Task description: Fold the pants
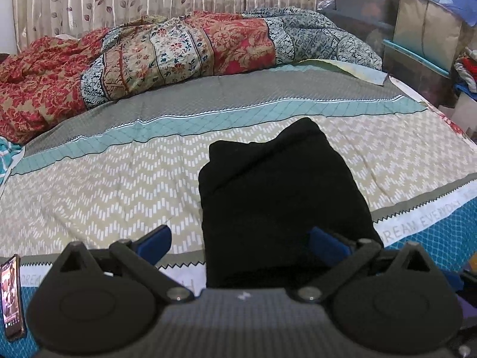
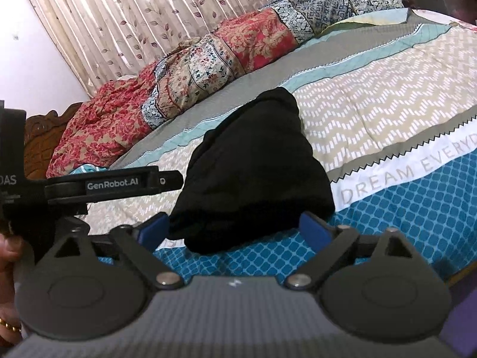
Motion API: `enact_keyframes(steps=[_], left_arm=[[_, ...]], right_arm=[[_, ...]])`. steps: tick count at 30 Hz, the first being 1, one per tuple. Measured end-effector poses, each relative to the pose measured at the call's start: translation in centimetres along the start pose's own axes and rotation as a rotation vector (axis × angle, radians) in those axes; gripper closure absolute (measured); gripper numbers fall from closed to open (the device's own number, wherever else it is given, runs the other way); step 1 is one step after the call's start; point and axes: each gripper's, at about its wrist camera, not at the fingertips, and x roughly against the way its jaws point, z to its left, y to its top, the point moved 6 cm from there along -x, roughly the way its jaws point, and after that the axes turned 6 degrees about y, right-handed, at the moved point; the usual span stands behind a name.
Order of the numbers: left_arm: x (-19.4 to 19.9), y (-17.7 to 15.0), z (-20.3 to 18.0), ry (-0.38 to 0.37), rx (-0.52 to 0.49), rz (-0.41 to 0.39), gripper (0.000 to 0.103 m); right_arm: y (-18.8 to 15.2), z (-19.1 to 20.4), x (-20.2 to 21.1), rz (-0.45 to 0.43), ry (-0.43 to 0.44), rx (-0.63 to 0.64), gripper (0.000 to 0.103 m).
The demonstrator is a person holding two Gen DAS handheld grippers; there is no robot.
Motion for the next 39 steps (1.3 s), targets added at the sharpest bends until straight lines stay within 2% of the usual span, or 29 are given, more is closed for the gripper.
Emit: enact_keyframes(steps=[11, 21, 26, 39], left_arm=[[0.3, -0.6, 0.8, 0.011, 0.019, 0.009, 0.0], [0.4, -1.1, 1.9, 0.065, 0.011, 0.007, 0.0], [0.6, -1.3, 2.1, 0.115, -0.021, -0.013, 0.0], [0.3, -1.9, 3.3, 0.143, -0.021, 0.003, 0.0]], right_arm=[[-0.4, 0.2, -0.2, 0.021, -0.018, -0.016, 0.004], [-0.8, 0.5, -0.4, 0.041, -0.022, -0.021, 0.004], [-0.9, 0.6, -0.6, 0.047, -0.021, -0.021, 0.004], [-1.0, 1.1, -0.8, 0.056, -0.019, -0.015, 0.003]])
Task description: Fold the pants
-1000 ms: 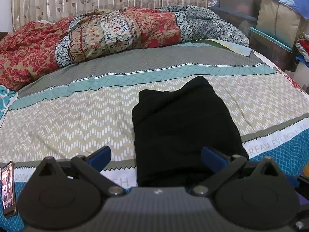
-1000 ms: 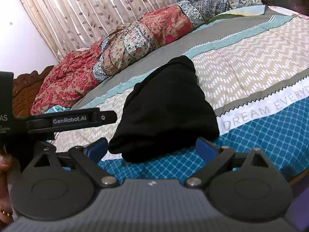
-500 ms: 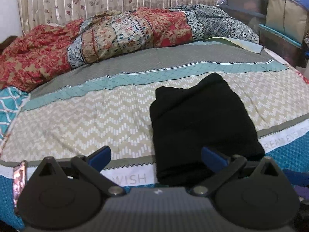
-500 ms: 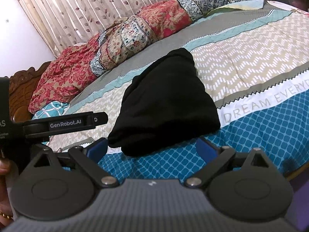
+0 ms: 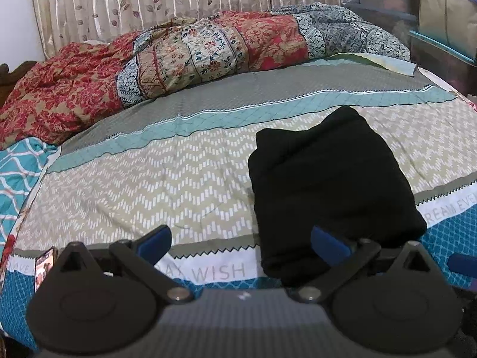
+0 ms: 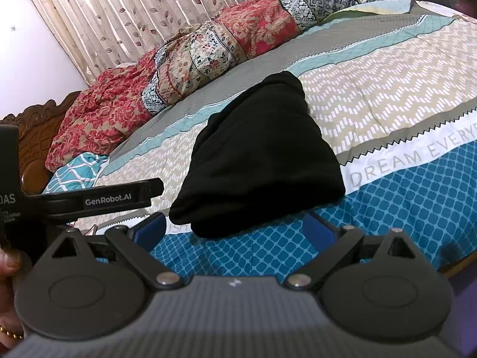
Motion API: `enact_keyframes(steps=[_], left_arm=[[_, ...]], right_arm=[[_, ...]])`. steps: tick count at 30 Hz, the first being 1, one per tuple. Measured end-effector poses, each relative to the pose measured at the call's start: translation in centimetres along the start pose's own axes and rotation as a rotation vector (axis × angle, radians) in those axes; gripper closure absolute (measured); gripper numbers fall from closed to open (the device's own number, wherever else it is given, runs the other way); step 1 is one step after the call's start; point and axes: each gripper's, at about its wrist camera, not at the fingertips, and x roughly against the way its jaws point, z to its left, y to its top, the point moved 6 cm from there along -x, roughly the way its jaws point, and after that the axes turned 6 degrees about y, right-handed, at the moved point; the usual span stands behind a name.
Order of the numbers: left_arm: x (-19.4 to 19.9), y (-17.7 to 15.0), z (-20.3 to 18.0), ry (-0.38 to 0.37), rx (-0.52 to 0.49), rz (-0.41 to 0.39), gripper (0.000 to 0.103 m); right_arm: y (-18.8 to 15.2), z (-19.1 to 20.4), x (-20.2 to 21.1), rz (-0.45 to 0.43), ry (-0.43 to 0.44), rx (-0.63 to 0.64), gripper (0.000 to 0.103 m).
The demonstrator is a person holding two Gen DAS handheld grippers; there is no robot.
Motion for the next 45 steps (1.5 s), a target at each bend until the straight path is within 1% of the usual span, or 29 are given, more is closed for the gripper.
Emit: enact_keyframes(steps=[11, 16, 26, 30, 34, 41, 45], left_arm=[[-1.0, -1.6, 0.9, 0.006, 0.026, 0.079, 0.0], [-1.4, -2.5, 1.3, 0.009, 0.031, 0.103, 0.0], [-2.1, -4.3, 2.4, 0.022, 0.073, 0.162, 0.0], [-2.3, -5.6, 2.4, 0.022, 0.081, 0.21, 0.0], [-2.5, -7.2, 2.0, -0.001, 0.072, 0.268, 0.0], [-3.0, -9.3, 1.0, -0.008, 0.055, 0.333, 0.0], [-3.2, -10.1, 0.4, -0.012, 0.03, 0.353, 0.0]], right_arm=[[-0.3, 0.3, -0.5, 0.02, -0.005, -0.006, 0.003], [-0.5, 0.2, -0.8, 0.036, -0.006, -0.01, 0.003], [-0.9, 0.0, -1.5, 0.071, -0.013, -0.024, 0.003], [-1.3, 0.1, -2.0, 0.095, -0.013, -0.028, 0.003], [-1.6, 0.2, -2.4, 0.106, -0.022, -0.032, 0.003], [-2.0, -0.4, -2.9, 0.137, -0.039, -0.063, 0.003], [-2.1, -0.9, -3.2, 0.147, -0.06, -0.084, 0.003]])
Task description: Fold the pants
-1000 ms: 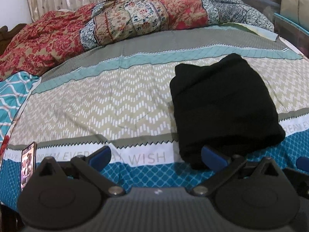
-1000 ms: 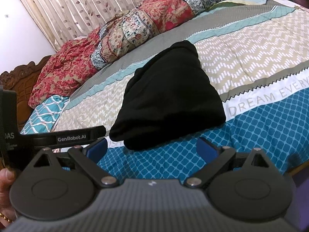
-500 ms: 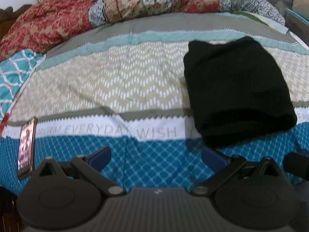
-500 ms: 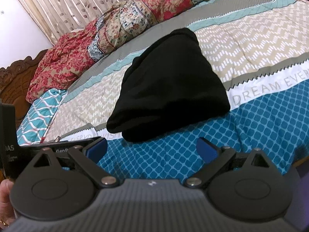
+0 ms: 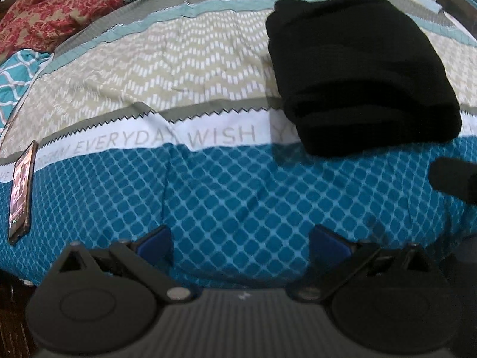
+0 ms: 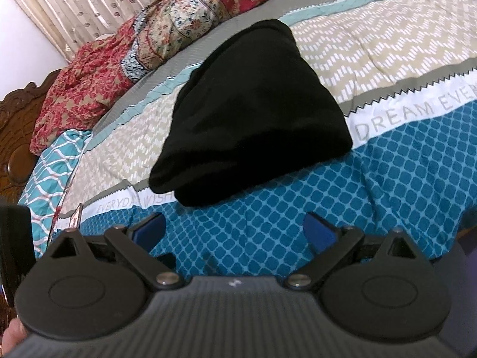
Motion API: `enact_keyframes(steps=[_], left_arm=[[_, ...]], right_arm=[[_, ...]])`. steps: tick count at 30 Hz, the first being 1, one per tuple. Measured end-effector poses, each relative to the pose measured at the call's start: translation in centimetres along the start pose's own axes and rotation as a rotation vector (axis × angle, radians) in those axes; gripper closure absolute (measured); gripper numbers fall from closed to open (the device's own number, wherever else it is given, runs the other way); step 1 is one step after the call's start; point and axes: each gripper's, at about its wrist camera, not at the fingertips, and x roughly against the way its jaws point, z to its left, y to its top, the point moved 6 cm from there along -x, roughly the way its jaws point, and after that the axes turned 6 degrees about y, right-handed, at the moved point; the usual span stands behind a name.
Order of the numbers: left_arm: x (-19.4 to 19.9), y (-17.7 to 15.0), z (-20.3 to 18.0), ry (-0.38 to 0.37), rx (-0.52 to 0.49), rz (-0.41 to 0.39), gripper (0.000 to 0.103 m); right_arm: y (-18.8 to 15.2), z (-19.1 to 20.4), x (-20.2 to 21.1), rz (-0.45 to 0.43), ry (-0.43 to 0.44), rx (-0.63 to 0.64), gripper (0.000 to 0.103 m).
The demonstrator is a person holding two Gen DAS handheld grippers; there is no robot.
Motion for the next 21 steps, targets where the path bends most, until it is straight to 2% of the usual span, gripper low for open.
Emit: enact_keyframes(steps=[8, 21], left_arm=[[-0.46, -0.07, -0.32, -0.002, -0.011, 0.014, 0.0], [-0.9, 0.31, -0.23, -0.002, -0.001, 0.015, 0.0]], right_arm=[[0.03, -0.63, -0.36, 0.026, -0.009, -0.013, 0.003], [0.49, -0.41, -0.07, 0.007, -0.015, 0.029, 0.003]])
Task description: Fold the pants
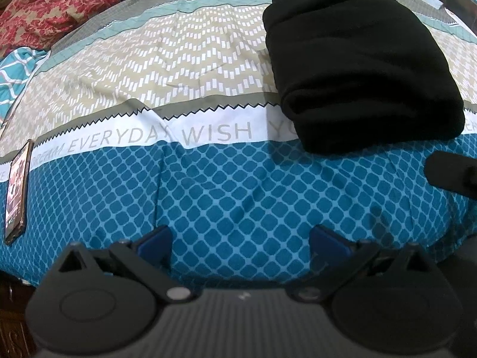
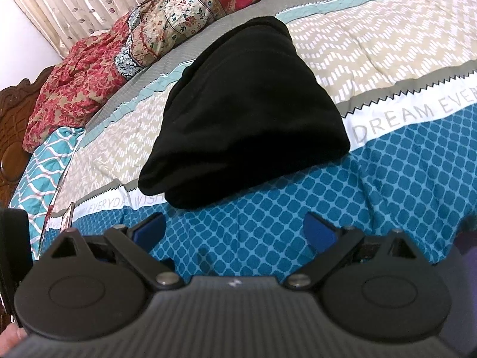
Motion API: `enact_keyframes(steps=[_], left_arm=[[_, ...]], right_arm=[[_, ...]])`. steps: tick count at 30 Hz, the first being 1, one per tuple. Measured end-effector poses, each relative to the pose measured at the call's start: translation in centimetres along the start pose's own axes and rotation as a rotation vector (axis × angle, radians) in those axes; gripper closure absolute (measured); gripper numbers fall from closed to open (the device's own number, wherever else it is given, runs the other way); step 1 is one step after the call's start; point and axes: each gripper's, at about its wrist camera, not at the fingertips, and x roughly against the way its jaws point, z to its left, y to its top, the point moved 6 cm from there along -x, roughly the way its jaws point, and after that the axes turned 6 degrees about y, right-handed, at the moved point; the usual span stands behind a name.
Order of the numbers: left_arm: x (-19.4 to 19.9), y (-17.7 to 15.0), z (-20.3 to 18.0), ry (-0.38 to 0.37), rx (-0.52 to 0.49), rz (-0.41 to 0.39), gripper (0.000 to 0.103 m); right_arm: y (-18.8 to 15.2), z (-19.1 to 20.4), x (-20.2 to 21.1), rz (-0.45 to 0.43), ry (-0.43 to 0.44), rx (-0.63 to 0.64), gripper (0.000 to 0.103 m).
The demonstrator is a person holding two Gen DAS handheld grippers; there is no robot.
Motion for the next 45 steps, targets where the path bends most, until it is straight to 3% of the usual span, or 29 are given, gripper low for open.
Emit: enact_keyframes(steps=[6, 10, 15, 22, 33, 45], left_arm=[[0.8, 0.2, 0.1, 0.025, -0.005, -0.028, 0.0], [2.5, 1.2, 0.9, 0.077, -0.003, -0.11, 0.0], [4.0, 2.7, 2.6, 0.115, 0.035, -0.157, 0.0], [4.4, 3.1, 3.6, 0.124, 0.067, -0.153, 0.0], [4.6, 2.5, 3.4, 0.119, 0.064, -0.142, 0.0], [3.2, 1.9, 4.1, 0.122, 0.085, -0.08, 0.0]], right_arm=[[0.3, 0.2, 0.7, -0.037, -0.001, 0.01, 0.003], [0.6, 0.2, 1.2, -0.06, -0.014, 0.013, 0.003], [2.0, -0.3, 2.2, -0.09, -0.048, -0.02, 0.003], [2.9, -0.2, 3.6, -0.127, -0.038, -0.034, 0.003], [2.2, 0.6, 2.8, -0.059, -0.03, -0.007, 0.0], [1.5, 0.7, 1.9, -0.017, -0.032, -0.001, 0.0]])
